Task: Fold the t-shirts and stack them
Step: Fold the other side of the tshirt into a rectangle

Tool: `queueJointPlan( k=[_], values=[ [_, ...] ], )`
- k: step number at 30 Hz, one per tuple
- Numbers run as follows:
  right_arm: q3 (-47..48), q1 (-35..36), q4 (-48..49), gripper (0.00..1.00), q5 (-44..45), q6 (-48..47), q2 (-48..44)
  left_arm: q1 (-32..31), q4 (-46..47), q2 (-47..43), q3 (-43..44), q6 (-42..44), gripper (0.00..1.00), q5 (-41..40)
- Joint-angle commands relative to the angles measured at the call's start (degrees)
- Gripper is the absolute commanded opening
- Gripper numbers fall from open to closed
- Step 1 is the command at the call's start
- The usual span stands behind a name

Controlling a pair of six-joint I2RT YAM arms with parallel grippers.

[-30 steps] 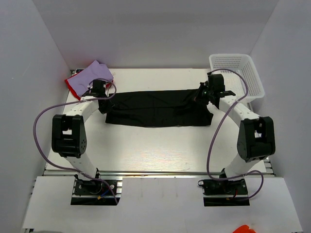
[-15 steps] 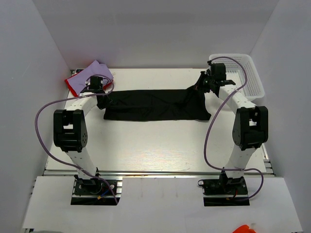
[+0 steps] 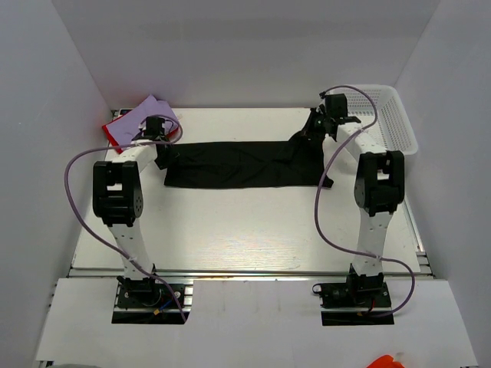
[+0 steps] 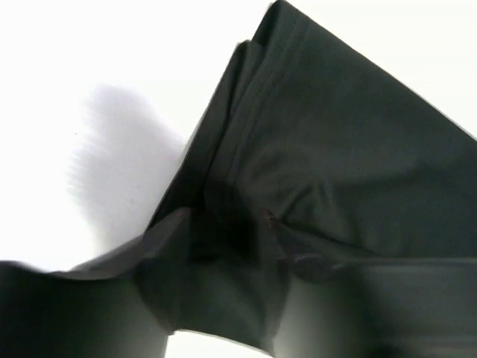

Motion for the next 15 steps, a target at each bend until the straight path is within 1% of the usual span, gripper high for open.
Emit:
queueJointPlan(
  k=[1, 2, 3, 4, 5, 6, 7, 8, 10, 11, 12, 13, 15],
  values=[
    [8.01, -0.30, -0.39, 0.09, -1.05, -0.26, 5.73, 0.69, -0.77, 0.74, 4.77, -0.82, 0.57, -1.72],
    [10.04, -0.47, -2.22, 0.30, -1.40, -0.61, 6.81, 0.69, -2.09, 1.35, 6.09, -1.34, 0.66, -2.51],
    [13.97, -0.21, -4.24, 0.41, -2.10, -1.31, 9.17, 0.69, -3.49, 1.88, 7.41, -1.35, 0.88, -3.04],
    [17.84, -0.30, -6.61, 0.48, -2.45, -1.41, 10.59, 0.69, -5.33, 1.88, 9.33, -1.35, 0.92, -3.66],
    [20.14, -0.21, -7.68, 0.66, -2.89, -1.76, 11.12, 0.69, -6.05, 1.88, 9.96, -1.35, 0.94, -3.66],
    [20.43, -0.21, -8.74, 0.77, -3.24, -3.07, 11.21, 0.69, -6.05, 1.88, 9.97, -1.35, 1.00, -3.66],
    [17.82, 0.05, -9.01, 0.80, -2.73, -3.34, 9.21, 0.69, -4.75, 0.67, 9.01, -1.35, 1.00, -2.88],
    [16.05, 0.32, -8.58, 0.90, -2.55, -4.47, 8.06, 0.69, -3.87, -1.35, 8.13, -1.35, 1.00, -2.18],
    [11.75, 0.58, -5.26, 0.90, -2.98, -4.66, 2.02, 0.16, -2.11, -3.38, 5.24, -0.65, 1.00, -1.03],
    [4.33, 0.84, -4.36, 0.90, -3.24, -4.66, 0.68, -0.45, -0.53, -4.17, 4.27, 0.05, 1.00, 0.28],
    [2.00, 0.76, -2.87, 0.90, -3.25, -4.57, -2.20, -0.46, 0.44, -5.66, 2.26, 1.28, 1.00, 1.51],
    [-2.03, 0.67, -2.51, 0.90, -3.51, -4.66, -4.58, -0.46, 3.23, -6.28, 0.93, 1.98, 1.00, 5.52],
    [-8.37, 0.58, -1.98, 0.90, -3.77, -4.57, -6.62, -0.46, 6.15, -6.82, -2.31, 3.74, 1.00, 9.50]
  ],
)
